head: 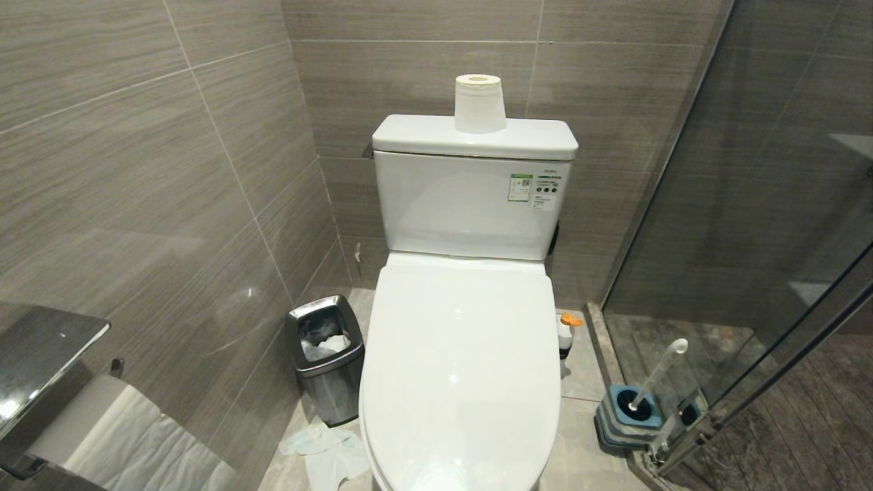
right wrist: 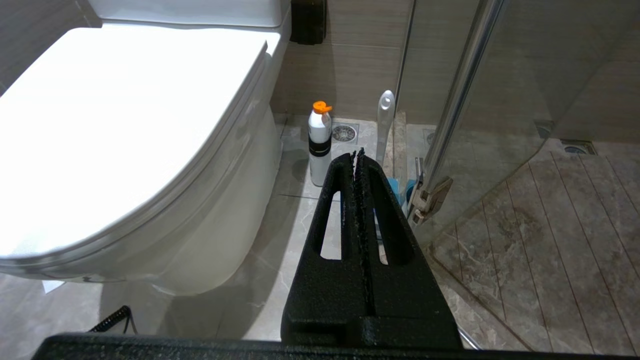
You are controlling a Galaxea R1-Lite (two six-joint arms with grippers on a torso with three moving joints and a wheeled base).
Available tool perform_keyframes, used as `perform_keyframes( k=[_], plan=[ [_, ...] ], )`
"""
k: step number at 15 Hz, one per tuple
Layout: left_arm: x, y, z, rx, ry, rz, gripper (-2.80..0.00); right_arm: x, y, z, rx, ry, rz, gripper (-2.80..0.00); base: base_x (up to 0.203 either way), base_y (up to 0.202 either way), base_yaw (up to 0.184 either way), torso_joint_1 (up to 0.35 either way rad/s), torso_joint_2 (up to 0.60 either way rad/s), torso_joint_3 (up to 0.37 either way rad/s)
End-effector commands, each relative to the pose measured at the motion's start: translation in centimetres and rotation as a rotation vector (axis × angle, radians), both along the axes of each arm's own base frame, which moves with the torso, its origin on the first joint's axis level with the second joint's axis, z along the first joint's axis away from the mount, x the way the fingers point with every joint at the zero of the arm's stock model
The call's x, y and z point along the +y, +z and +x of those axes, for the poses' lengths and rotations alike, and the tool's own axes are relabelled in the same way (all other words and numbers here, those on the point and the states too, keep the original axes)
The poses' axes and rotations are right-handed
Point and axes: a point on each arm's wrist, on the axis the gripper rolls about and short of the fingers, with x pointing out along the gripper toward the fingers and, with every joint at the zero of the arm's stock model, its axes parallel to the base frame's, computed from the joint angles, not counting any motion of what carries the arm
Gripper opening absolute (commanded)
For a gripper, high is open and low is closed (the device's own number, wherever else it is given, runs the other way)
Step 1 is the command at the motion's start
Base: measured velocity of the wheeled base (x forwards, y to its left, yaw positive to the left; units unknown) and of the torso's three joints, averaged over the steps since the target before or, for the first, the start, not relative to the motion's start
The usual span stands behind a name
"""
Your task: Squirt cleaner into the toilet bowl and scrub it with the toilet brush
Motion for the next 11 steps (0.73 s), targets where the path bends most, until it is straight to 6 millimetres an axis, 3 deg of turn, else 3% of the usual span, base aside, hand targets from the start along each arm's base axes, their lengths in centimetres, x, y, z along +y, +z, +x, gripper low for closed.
perform_keyframes(
  k=[1,11],
  plan=[
    [0.0,0.0,0.01,0.001,0.0,0.001,-2.8,0.0,0.0,0.0,0.0,-0.001,0.0,-2.8,0.0,0.0,0.0,0.0,0.0,0.0],
    [0.0,0.0,0.01,0.001,0.0,0.0,-2.8,0.0,0.0,0.0,0.0,0.001,0.002,-2.8,0.0,0.0,0.0,0.0,0.0,0.0]
  ],
)
